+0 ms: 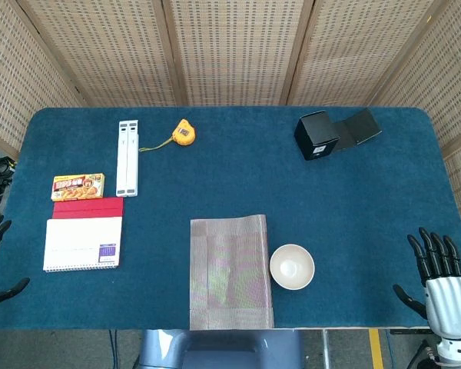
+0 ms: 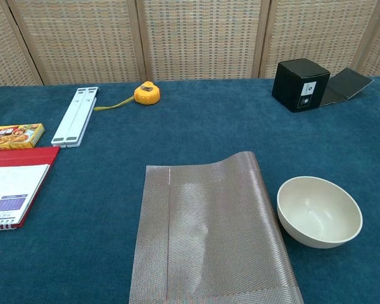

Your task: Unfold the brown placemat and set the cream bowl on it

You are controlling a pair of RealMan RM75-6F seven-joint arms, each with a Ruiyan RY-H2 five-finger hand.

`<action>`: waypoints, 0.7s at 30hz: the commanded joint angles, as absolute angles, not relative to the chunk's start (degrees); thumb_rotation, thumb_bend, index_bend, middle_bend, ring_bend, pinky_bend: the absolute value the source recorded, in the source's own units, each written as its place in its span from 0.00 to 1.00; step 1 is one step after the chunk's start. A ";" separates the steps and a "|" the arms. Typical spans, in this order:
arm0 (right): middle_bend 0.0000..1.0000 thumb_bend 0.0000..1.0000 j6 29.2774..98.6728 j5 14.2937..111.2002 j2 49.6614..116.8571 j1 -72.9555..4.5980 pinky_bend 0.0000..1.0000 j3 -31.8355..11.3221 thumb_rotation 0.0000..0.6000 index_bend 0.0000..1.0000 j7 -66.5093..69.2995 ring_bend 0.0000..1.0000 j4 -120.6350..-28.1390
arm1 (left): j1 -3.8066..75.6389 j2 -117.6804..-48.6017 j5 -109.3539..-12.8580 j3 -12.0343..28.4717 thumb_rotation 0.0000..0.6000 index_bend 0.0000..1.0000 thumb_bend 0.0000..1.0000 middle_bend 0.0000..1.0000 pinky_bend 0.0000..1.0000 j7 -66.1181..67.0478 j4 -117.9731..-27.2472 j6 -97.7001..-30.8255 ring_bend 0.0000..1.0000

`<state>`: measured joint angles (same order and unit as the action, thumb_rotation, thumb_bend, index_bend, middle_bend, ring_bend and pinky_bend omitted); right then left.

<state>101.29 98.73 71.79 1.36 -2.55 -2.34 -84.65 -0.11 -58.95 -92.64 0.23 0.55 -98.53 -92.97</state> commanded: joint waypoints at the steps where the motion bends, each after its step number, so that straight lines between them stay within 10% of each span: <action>1: 0.00 0.00 100.83 98.81 71.69 1.25 0.00 -2.31 1.00 0.00 -2.41 0.00 -84.63 | -0.06 -58.99 -92.53 0.32 1.00 0.00 0.00 0.00 0.00 0.54 -98.52 -92.90 0.00; 21: 0.00 0.00 78.43 113.52 75.08 -13.71 0.00 4.76 1.00 0.18 -6.70 0.00 -79.66 | 2.36 -61.38 -86.24 3.52 1.00 0.00 0.00 0.00 0.00 7.55 -99.71 -89.03 0.00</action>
